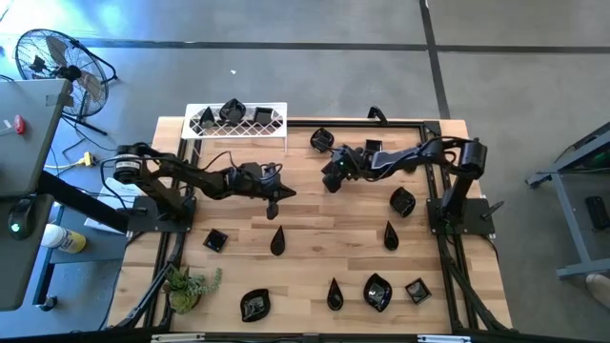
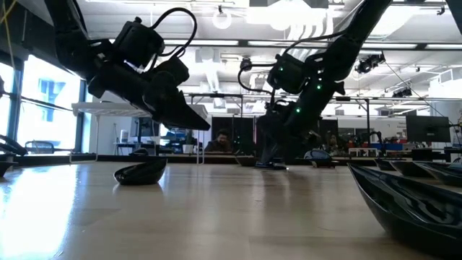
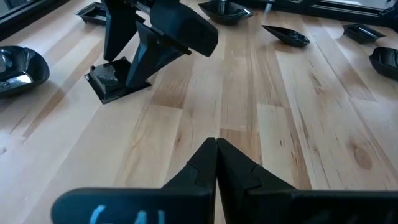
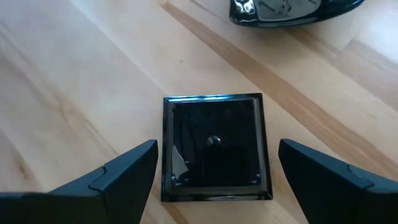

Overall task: Pick & Place Mini shaped plates
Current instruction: Stack the square plate on top of the square plate on the shelf

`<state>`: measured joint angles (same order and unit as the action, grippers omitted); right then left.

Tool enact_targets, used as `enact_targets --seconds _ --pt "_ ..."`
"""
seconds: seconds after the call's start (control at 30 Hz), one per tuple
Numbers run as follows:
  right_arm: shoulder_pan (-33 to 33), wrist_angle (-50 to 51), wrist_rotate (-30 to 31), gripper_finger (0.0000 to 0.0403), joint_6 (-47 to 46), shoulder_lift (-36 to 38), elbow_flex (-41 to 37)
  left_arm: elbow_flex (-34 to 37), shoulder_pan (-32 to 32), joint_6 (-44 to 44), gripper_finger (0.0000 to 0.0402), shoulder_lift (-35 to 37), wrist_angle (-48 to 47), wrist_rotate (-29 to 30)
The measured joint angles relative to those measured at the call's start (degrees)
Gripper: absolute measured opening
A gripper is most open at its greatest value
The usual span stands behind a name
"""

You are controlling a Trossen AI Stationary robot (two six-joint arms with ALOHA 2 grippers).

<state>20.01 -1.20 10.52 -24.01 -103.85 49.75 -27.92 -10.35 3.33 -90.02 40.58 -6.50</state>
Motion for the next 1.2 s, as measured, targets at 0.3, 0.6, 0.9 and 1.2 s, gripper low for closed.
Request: enact_targets --seconds 0.3,0.6,0.9,1.2 --pt "-0.3 -0.4 0.4 0.0325 0.0 -0.9 0.1 0.0 0.0 0.4 0.0001 0.0 0.0 0.0" --pt "-0.2 -0.1 0.1 0.0285 -0.1 -1.0 0.1 0.0 0.0 1.4 0.0001 0.0 0.0 -0.1" --pt "-0.3 -0.1 -1.6 0.0267 0.0 -0.3 0.1 0.0 0.0 1.7 0.0001 0.0 0.0 -0.1" --pt "-0.9 -0.7 -2.7 0.0265 0.2 3.1 0.0 0.0 0.0 1.3 0.0001 0.0 -0.3 -2.0"
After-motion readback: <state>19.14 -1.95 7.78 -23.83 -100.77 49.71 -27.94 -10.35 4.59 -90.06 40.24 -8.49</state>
